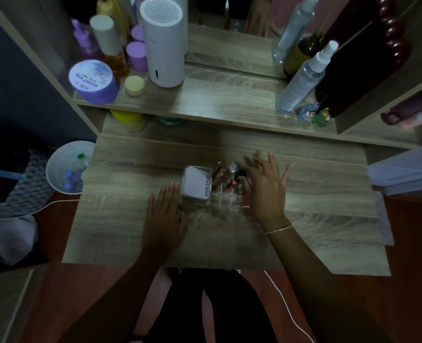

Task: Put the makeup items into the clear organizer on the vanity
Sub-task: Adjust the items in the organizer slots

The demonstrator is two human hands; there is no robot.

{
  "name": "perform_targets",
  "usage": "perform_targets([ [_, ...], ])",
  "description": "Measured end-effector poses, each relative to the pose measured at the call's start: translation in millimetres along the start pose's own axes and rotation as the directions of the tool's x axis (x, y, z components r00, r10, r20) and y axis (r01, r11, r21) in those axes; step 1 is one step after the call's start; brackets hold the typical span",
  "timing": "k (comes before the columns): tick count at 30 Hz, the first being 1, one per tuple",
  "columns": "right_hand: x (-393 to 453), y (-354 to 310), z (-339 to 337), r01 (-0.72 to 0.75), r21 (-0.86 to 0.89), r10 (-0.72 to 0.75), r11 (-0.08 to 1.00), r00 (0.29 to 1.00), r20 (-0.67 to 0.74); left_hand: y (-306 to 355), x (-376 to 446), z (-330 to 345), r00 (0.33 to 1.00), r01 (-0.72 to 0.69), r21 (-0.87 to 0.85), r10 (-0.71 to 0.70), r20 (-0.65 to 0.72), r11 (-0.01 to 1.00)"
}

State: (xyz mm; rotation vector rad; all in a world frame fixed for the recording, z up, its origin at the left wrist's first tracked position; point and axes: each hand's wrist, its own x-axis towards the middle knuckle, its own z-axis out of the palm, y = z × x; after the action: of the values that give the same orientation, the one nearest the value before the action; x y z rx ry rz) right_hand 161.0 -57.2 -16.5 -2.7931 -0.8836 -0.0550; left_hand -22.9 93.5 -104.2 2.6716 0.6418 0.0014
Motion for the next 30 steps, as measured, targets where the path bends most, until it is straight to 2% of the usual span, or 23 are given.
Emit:
perform_targets([
  [14,-5,4,-1,0.036,0.035,-0.036,0.999,0.999,0.021,0,0,-1,1.000,0.006,-0.034,-0.006,-0.001,0.999],
  [18,-7,9,-7,-0.006,0.157,0.007,0.988,1.000,-0.001,1,0,-5,1.000,0.011,-0.055,-0.011,0.006,0.998],
  [21,-14,23,-16,-0.108,0.399,0.160,0.910,0.982,-0.099,4,-1,-10,1.000,0.016,-0.105,-0.013,0.022,0.994],
  [23,-26,35,-19,-0.219,0.559,0.344,0.800,0.930,-0.128,4,-1,-15,0.999,0.030,-0.176,-0.026,0.022,0.984],
  [26,-50,50,-10,-0.412,0.724,0.578,0.553,0.815,0.022,5,-1,-21,0.998,0.062,-0.273,-0.058,0.021,0.960],
  [28,-69,56,1,-0.448,0.723,0.550,0.526,0.827,0.112,11,-1,-22,0.998,0.061,-0.311,-0.055,0.028,0.948],
  [30,-84,56,11,-0.427,0.682,0.420,0.593,0.887,0.190,18,-1,-23,0.999,0.044,-0.343,-0.035,0.034,0.938],
])
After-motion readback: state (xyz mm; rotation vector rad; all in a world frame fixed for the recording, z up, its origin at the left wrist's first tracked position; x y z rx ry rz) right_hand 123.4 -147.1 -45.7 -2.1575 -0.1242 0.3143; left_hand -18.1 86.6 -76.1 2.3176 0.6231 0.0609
